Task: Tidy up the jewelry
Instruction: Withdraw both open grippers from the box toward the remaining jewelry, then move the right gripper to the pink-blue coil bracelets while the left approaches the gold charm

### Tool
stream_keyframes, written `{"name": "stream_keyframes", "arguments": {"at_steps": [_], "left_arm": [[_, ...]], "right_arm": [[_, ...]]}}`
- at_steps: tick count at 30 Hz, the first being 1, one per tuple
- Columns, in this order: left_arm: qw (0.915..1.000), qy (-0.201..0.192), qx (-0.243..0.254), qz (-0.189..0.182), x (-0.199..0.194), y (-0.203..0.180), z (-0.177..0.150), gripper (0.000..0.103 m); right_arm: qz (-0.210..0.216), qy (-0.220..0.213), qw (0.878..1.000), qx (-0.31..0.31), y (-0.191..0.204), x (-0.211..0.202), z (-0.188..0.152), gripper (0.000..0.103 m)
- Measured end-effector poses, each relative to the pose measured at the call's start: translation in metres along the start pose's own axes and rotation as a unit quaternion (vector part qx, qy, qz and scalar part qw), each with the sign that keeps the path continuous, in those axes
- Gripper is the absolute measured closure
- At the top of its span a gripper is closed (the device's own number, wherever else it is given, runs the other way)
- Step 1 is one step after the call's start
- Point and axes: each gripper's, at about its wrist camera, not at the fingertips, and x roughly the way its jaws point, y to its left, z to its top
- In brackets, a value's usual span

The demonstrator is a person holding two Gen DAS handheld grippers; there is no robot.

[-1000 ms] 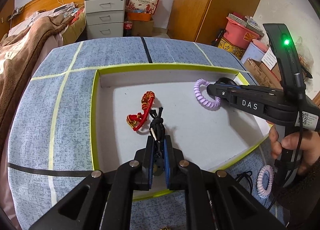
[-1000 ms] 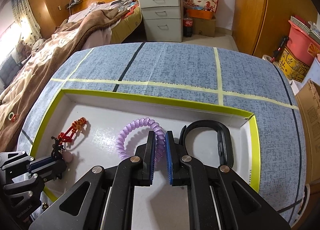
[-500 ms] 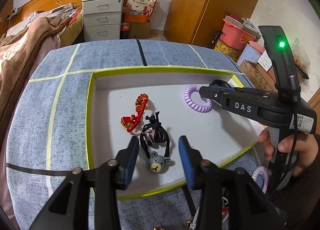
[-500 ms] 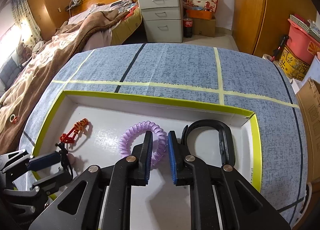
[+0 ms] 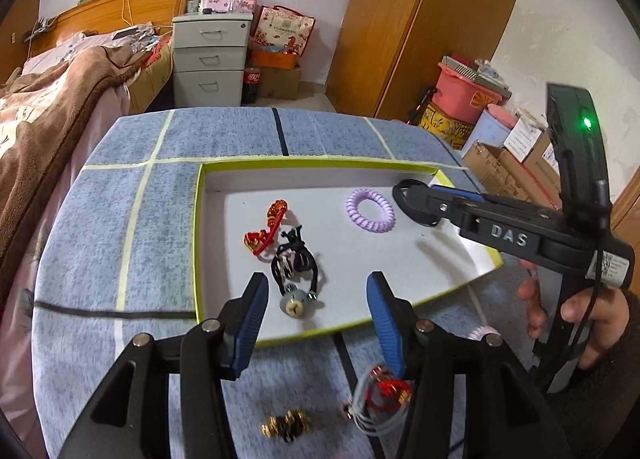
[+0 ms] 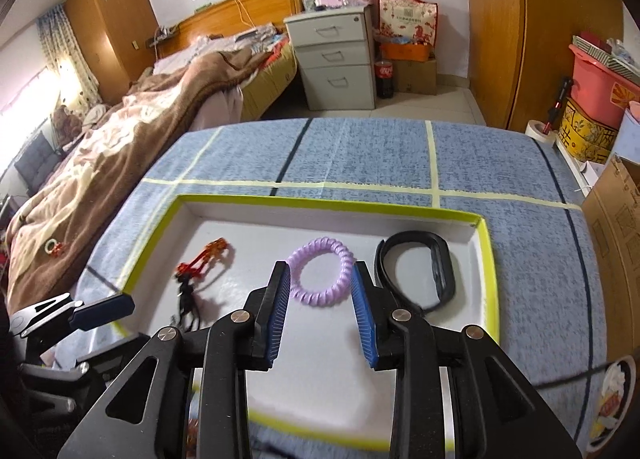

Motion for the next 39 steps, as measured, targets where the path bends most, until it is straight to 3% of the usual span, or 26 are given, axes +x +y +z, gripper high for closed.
{"name": "stream_keyframes", "arguments": {"at_steps": [14, 25, 39], "left_arm": [[0.9988, -0.027, -0.041, -0.006, -0.039, 0.014, -0.040, 0.047], [0.9985, -0.012, -0.052, -0.017, -0.042, 0.015, -0.070, 0.047], [0.9984, -0.003, -0.056, -0.007, -0.044, 0.020, -0.083, 0.047]], "right_arm": [[-0.018, -0.025, 0.999, 0.014, -0.014, -0.063, -0.058, 0.070], [-0.008, 0.019, 1.000, 0.010, -0.025, -0.056, -0.102, 0.070], [-0.012, 0.045, 0.999, -0.023, -0.016, -0.044, -0.115, 0.070]]}}
